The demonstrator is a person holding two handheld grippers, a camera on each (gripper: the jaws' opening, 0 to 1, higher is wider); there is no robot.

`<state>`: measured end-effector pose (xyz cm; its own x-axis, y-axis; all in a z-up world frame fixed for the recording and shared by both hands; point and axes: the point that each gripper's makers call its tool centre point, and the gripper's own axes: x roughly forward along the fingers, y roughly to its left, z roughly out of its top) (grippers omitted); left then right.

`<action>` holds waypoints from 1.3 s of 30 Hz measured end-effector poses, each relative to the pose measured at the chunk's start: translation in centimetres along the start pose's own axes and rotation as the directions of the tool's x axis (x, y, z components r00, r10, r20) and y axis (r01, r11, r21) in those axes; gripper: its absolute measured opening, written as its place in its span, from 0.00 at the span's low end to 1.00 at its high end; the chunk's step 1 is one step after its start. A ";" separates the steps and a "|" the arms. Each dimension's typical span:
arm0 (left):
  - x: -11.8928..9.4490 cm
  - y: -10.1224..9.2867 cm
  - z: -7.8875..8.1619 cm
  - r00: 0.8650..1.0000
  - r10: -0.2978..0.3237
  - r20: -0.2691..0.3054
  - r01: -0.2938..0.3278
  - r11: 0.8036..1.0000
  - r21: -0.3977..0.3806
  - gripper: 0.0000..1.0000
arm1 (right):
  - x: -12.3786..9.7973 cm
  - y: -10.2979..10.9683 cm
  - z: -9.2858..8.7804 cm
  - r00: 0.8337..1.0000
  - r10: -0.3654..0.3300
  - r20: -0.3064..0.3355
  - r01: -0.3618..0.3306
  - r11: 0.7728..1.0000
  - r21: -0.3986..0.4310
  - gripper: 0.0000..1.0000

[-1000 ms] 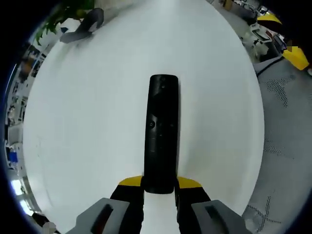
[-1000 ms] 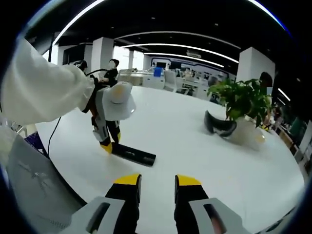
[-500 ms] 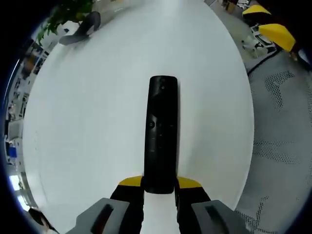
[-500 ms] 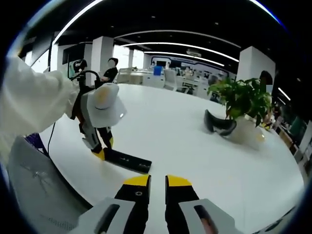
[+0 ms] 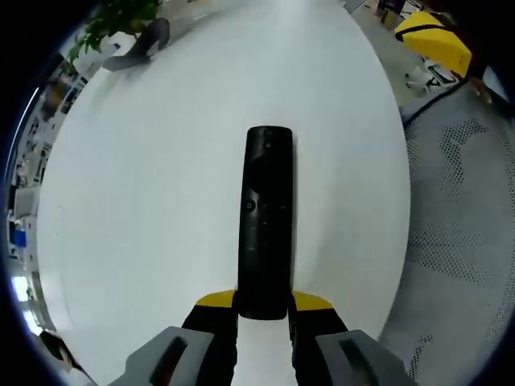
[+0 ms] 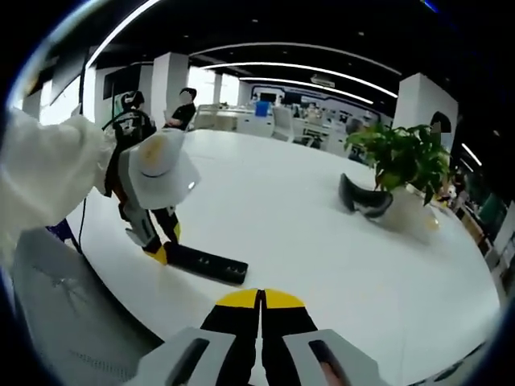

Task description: Press the specified remote control buttons in sequence, fully releasing each button before pressing the next.

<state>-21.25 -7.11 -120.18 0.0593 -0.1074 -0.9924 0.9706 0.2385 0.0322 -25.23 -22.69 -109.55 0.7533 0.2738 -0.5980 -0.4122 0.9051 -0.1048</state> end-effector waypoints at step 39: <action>-0.5 -7.5 -0.5 0.997 -0.001 0.075 0.003 1.000 -0.029 0.23 | 2.1 2.3 -3.9 0.934 0.220 -0.281 -0.175 0.969 0.176 0.00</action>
<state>-28.66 -8.41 -120.01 0.0759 -0.1793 -0.9809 0.9637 0.2659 0.0260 -26.57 -21.31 -114.16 0.4692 0.3635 -0.8048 -0.4408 0.8861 0.1432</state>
